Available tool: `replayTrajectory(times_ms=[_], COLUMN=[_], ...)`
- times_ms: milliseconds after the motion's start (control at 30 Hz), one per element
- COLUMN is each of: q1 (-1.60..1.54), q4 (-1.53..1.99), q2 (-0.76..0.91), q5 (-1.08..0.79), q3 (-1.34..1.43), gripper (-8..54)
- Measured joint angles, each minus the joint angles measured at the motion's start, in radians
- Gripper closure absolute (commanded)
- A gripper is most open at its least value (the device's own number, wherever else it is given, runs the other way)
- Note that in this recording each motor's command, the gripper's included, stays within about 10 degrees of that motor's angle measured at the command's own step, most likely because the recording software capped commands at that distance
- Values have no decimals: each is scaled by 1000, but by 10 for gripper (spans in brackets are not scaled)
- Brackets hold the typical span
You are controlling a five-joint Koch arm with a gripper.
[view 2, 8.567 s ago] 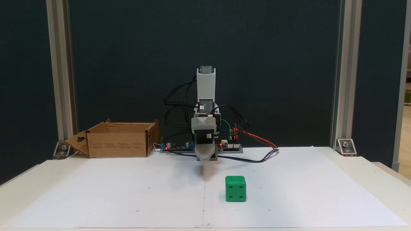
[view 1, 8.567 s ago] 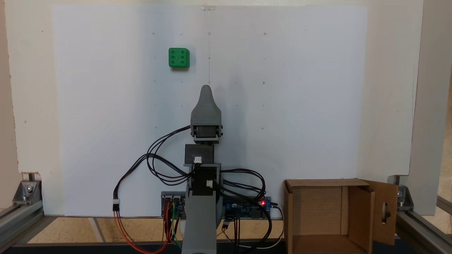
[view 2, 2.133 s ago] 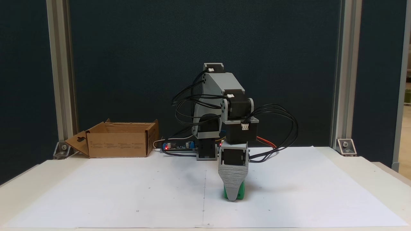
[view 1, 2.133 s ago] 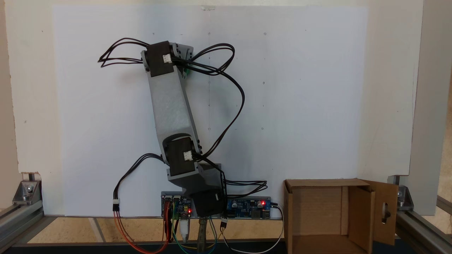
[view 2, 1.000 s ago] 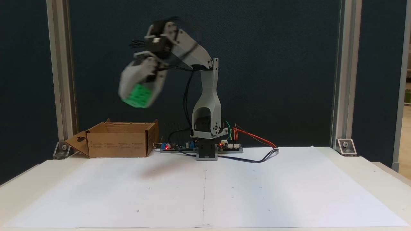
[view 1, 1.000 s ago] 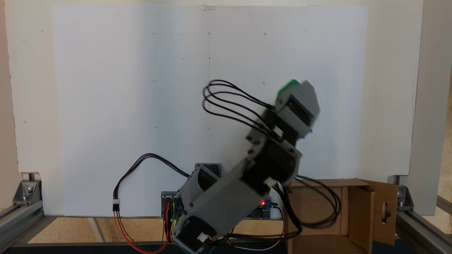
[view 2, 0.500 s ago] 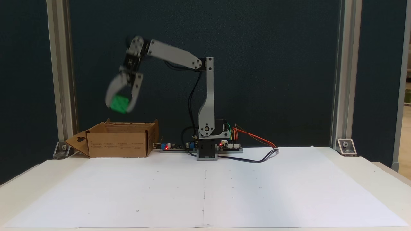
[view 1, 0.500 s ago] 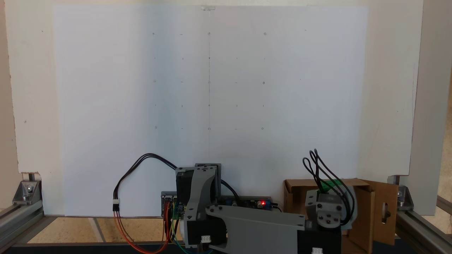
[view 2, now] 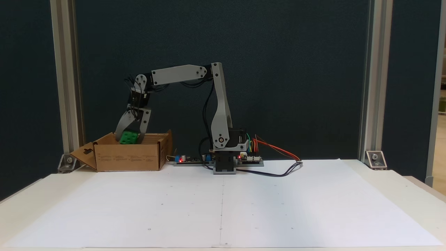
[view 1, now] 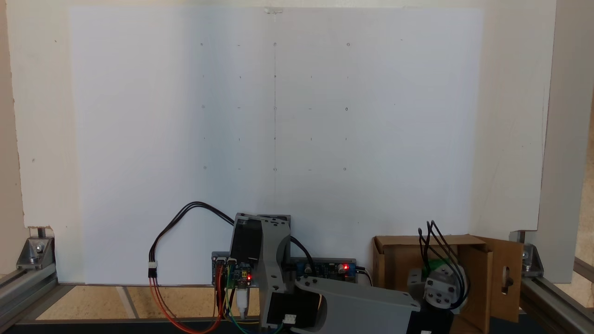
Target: Grasp a green dice and put it in the bin.
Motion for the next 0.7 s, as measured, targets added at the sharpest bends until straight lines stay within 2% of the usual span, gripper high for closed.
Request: replayTrajectory(times_ms=[233, 300, 400, 500, 567, 700], q1=[34, 34, 34, 34, 32, -44], q4=[-14, -15, -14, -15, -15, -15], q2=[0, 2, 0, 2, 0, 71], q5=[-41, -44, -46, -46, -40, 101], q3=[3, 21, 101, 101, 103, 103], gripper=[340, 157, 64, 60, 34, 18])
